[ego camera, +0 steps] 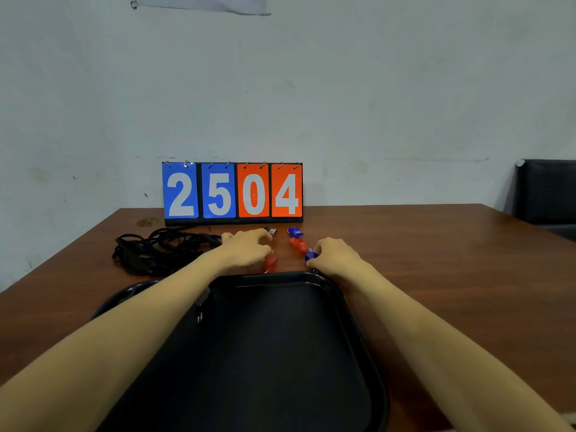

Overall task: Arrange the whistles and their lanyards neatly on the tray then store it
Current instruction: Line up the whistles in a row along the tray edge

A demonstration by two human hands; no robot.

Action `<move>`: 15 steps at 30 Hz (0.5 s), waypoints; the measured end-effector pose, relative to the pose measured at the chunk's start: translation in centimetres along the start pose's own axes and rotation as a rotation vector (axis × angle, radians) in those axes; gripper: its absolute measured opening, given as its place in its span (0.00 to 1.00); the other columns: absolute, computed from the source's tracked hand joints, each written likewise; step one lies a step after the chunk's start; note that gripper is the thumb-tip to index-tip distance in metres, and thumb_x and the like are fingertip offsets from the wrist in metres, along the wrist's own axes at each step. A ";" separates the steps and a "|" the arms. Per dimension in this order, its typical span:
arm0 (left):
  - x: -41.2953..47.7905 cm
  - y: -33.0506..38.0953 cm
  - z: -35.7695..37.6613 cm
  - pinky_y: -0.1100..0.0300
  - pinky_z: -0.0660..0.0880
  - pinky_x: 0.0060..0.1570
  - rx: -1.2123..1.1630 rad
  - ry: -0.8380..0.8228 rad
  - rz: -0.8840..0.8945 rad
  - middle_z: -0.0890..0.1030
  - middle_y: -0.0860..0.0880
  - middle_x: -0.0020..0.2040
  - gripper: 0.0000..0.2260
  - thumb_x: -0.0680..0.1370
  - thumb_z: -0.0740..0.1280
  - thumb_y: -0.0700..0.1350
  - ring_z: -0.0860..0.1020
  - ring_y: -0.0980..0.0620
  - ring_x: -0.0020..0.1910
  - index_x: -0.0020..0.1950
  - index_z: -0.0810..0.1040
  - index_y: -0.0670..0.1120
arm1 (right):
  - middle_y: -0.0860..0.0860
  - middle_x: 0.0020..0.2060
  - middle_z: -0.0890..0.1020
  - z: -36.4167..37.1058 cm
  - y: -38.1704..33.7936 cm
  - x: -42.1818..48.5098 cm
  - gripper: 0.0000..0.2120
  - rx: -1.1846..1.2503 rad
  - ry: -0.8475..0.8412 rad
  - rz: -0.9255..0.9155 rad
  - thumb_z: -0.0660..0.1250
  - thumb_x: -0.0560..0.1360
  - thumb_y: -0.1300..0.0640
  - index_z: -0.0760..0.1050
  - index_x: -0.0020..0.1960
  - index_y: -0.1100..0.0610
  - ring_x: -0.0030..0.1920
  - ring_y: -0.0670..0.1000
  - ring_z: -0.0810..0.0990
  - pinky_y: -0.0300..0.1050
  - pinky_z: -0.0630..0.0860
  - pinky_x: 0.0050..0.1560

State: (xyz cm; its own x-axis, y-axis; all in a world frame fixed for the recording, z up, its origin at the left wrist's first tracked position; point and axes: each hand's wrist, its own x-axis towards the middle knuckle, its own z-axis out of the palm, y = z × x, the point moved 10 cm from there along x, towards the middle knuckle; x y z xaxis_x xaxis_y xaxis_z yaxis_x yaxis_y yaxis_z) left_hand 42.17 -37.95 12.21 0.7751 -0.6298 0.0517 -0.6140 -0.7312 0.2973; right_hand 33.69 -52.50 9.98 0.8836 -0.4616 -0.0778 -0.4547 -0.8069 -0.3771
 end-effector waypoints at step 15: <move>1.3 -0.1 2.4 0.47 0.67 0.67 -0.102 -0.170 -0.010 0.74 0.49 0.64 0.30 0.71 0.68 0.60 0.71 0.49 0.64 0.69 0.69 0.48 | 0.55 0.53 0.79 0.2 -0.8 -0.4 0.13 -0.017 -0.005 -0.017 0.65 0.76 0.52 0.73 0.58 0.58 0.47 0.51 0.77 0.42 0.72 0.43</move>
State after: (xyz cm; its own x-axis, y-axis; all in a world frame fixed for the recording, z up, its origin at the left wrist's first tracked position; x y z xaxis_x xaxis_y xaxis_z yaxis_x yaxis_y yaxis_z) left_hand 42.84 -39.33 9.97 0.7391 -0.6643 -0.1112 -0.5816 -0.7127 0.3921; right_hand 33.76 -51.62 10.13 0.8918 -0.4460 -0.0761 -0.4414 -0.8208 -0.3625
